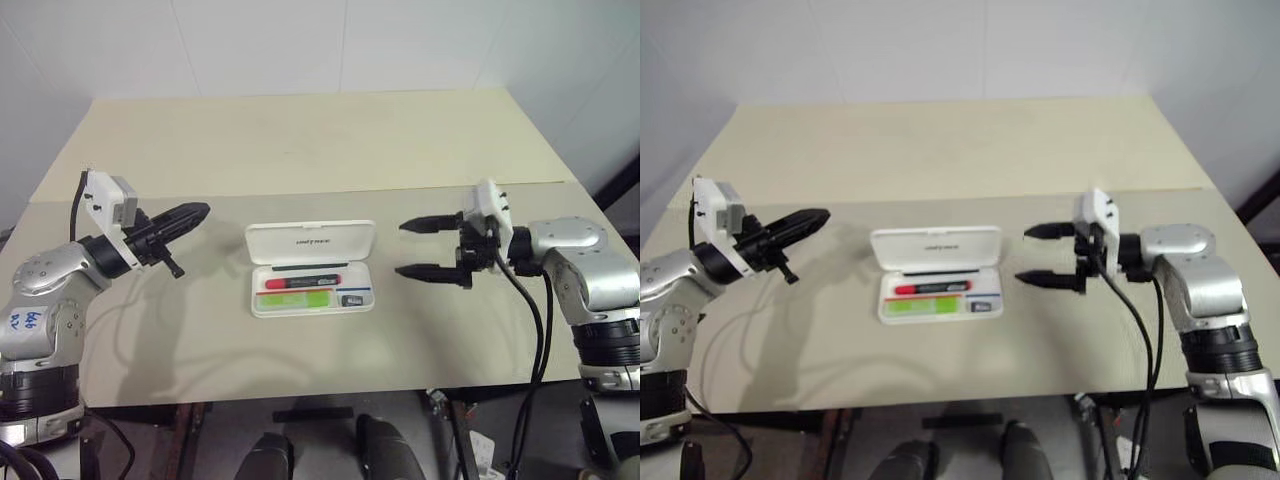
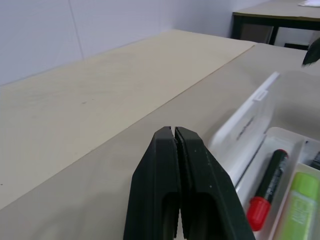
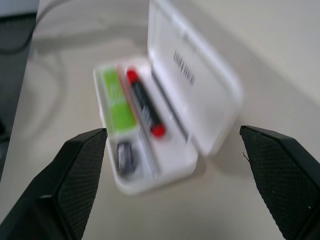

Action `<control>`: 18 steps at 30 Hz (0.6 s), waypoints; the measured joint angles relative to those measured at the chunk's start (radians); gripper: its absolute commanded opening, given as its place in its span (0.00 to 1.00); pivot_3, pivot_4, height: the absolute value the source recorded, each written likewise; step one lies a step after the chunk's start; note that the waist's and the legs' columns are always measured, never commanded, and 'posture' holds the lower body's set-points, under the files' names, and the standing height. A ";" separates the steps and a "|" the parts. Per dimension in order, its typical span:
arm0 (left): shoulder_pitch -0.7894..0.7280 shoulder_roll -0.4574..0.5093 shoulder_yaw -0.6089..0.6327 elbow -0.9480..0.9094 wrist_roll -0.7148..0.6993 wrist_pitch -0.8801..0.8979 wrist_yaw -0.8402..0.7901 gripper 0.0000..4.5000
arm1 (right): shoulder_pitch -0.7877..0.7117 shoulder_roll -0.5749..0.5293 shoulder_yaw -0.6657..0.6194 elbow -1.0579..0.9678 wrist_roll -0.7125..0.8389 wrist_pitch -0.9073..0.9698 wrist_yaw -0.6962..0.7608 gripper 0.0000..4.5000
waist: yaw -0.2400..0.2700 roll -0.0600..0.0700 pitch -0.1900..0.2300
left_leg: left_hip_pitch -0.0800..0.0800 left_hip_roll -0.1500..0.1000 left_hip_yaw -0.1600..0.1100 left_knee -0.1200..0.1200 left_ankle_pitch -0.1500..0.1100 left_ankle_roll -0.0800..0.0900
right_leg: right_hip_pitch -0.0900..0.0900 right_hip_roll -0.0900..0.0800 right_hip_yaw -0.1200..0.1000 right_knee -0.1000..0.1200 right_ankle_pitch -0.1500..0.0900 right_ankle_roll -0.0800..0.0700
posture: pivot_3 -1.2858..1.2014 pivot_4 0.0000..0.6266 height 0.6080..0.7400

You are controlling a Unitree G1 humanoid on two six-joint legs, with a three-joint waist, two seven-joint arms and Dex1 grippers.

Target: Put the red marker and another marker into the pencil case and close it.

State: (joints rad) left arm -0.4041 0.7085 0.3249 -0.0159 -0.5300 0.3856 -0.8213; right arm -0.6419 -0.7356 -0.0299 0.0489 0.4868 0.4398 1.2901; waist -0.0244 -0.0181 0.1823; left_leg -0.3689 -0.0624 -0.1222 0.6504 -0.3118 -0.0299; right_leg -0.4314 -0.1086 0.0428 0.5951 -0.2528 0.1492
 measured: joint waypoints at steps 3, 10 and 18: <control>-0.012 -0.020 -0.029 0.037 0.022 -0.020 0.000 0.01 | 0.016 0.003 -0.042 -0.068 0.050 0.016 -0.025 1.00 | 0.002 0.000 0.000 | 0.000 0.000 0.000 0.000 0.000 0.000 | 0.000 0.000 0.000 0.000 0.000 0.000 | 0.52 0.24 1.00; -0.054 -0.034 -0.067 0.142 0.066 -0.059 -0.001 0.01 | 0.037 0.027 -0.136 -0.188 0.185 0.089 -0.103 1.00 | 0.005 0.000 0.000 | 0.000 0.000 0.000 0.001 0.000 0.000 | 0.000 0.000 0.000 0.000 0.000 0.000 | 0.52 0.24 1.00; -0.140 -0.071 -0.134 0.276 0.120 -0.101 -0.006 0.01 | 0.076 0.014 -0.133 -0.242 0.202 0.102 -0.119 1.00 | 0.021 0.000 0.000 | 0.000 -0.001 0.000 0.002 0.000 0.000 | 0.000 0.000 0.000 0.001 0.000 0.000 | 0.52 0.24 1.00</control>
State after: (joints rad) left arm -0.5437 0.6378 0.1904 0.2605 -0.4101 0.2846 -0.8269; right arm -0.5656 -0.7212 -0.1633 -0.1935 0.6886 0.5414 1.1713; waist -0.0030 -0.0184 0.1822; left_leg -0.3693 -0.0630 -0.1223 0.6522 -0.3118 -0.0298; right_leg -0.4314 -0.1085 0.0424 0.5964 -0.2526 0.1495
